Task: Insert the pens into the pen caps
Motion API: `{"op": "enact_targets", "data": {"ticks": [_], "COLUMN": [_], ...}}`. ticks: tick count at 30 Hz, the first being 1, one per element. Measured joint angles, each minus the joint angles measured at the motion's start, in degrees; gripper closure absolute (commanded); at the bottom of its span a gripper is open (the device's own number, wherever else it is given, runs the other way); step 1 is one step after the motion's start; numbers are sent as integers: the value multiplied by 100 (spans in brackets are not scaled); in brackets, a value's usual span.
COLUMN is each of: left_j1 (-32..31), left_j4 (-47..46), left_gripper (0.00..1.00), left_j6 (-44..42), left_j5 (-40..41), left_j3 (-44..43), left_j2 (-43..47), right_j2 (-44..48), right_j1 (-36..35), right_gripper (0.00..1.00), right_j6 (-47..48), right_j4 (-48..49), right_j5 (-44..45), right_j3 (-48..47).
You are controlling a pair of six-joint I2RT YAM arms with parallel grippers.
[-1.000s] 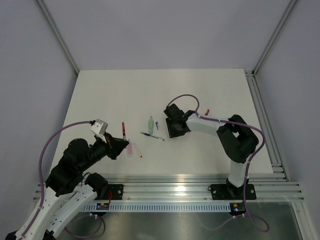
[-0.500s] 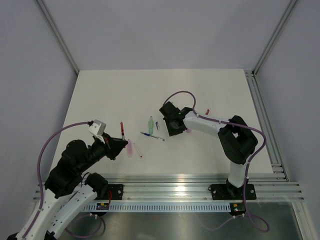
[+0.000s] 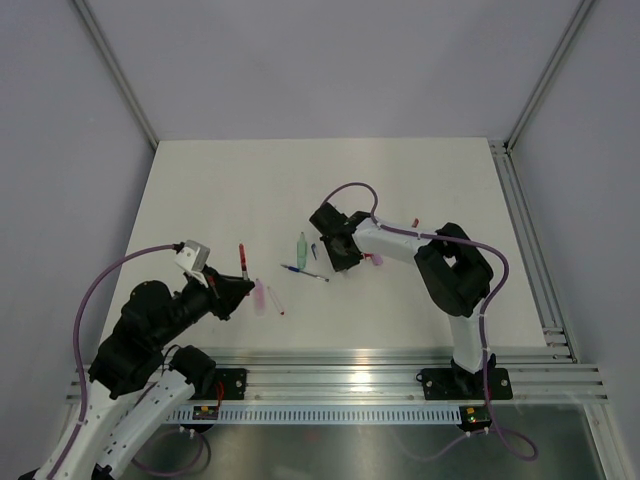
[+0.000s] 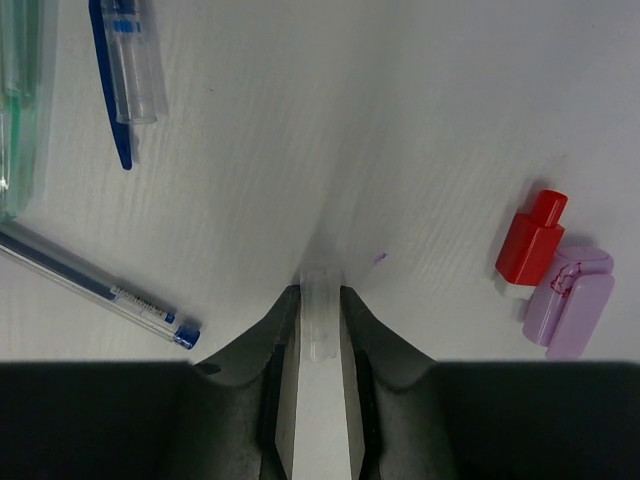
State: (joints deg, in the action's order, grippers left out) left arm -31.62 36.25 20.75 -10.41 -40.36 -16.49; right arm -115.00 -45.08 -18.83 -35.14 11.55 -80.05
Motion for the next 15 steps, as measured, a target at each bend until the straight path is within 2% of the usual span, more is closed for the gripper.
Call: {"op": "enact_targets", "data": {"ticks": [6,11,15], "left_j1": [52,101,136], "left_j4": [-2,-4,-7], "left_gripper": [100,100,100], "left_j6": [0,-2,0], "left_j5": [-22,-57,-98], "left_j3": [0,0,0], "left_j2": [0,0,0], "right_j2": [-85,-92,-92], "right_j1": [0,0,0], "right_gripper": [76,68,67], "right_j6": [22,13,9], "right_j4": [-20,-15,-13], "right_j5": [9,22,37], "right_j3": [-107,-116,-116]}}
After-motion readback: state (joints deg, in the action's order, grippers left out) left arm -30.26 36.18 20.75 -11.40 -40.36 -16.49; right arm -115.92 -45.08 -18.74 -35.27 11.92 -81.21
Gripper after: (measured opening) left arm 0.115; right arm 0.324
